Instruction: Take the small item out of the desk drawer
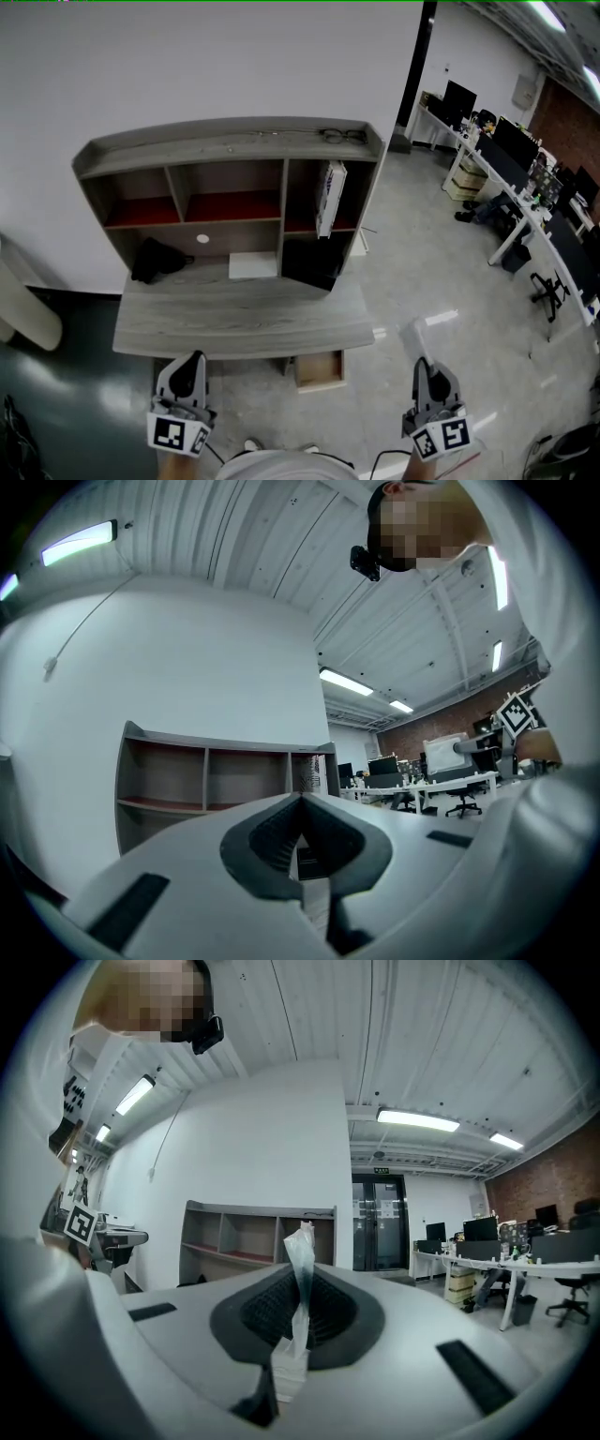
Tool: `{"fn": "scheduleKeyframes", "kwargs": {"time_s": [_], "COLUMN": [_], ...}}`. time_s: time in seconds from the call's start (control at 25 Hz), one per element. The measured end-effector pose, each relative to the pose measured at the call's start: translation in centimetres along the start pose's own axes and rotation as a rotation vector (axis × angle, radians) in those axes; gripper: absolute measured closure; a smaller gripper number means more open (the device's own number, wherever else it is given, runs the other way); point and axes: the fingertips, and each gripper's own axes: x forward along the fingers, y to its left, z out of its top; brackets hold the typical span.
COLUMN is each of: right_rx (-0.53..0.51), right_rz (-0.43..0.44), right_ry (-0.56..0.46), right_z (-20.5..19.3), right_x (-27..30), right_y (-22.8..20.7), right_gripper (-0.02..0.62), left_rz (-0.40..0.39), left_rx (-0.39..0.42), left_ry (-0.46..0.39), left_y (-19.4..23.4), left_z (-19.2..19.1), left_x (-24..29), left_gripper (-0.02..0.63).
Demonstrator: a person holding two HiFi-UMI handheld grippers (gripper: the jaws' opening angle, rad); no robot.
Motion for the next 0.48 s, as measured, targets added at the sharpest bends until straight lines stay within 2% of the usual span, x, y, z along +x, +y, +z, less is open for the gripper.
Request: {"fn": "scheduleKeyframes", "kwargs": {"time_s": [0.48], "right_rx": [-0.052], "right_rz": [0.025], "right_ry": [0.016], "right_z": [-0.5], "right_x": [-0.1], "right_y": [2.1], "right_gripper": [0.566], "left_rz": [-0.013], "left_rx": [-0.003], "left_ry": [0.015], "left_y": [-0.3], "left_z": [-0.3], "left_x": [-1.2], "left_gripper": [0.589]}}
